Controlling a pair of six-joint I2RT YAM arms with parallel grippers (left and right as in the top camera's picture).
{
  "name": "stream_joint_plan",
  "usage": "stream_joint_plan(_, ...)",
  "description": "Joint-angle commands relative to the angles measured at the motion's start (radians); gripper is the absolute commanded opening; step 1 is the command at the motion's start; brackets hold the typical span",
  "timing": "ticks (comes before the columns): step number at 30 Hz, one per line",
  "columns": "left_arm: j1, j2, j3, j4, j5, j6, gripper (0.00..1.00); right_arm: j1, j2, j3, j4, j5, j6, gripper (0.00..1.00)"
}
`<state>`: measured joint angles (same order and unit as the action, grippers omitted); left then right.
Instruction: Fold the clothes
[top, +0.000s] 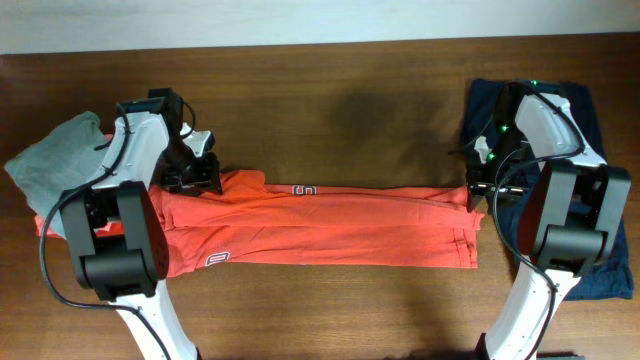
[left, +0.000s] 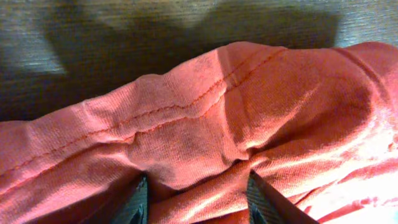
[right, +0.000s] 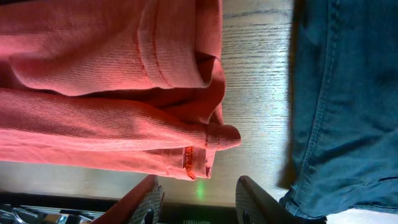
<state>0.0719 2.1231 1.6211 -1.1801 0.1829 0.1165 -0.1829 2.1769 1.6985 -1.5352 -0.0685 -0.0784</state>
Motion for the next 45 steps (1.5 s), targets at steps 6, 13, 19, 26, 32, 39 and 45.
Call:
stream_joint_plan(6, -0.007, 0.005, -0.037, 0.022, 0.000, 0.013, 0.36, -0.008, -0.024, -0.007, 0.002, -0.006, 0.007, 0.45)
stream_joint_plan(13, -0.011, 0.003, -0.034, -0.008, 0.013, 0.012, 0.00, -0.008, -0.024, -0.007, 0.002, -0.006, 0.007, 0.44)
stream_joint_plan(19, -0.012, -0.061, 0.005, -0.138, 0.065, 0.013, 0.00, -0.008, -0.024, -0.007, 0.003, -0.006, 0.007, 0.44)
stream_joint_plan(26, -0.020, -0.210, 0.004, -0.277, 0.010, 0.001, 0.00, -0.008, -0.024, -0.007, 0.006, -0.006, 0.007, 0.44)
stream_joint_plan(32, -0.024, -0.211, -0.045, -0.323, 0.000, -0.011, 0.01, -0.008, -0.024, -0.007, 0.006, -0.006, 0.007, 0.45)
stream_joint_plan(39, -0.035, -0.211, -0.163, -0.316, -0.027, -0.011, 0.12, -0.008, -0.024, -0.007, 0.006, -0.006, 0.007, 0.45)
stream_joint_plan(45, -0.035, -0.211, -0.167, -0.286, -0.230, -0.145, 0.15, -0.008, -0.024, -0.007, 0.006, -0.006, 0.007, 0.45)
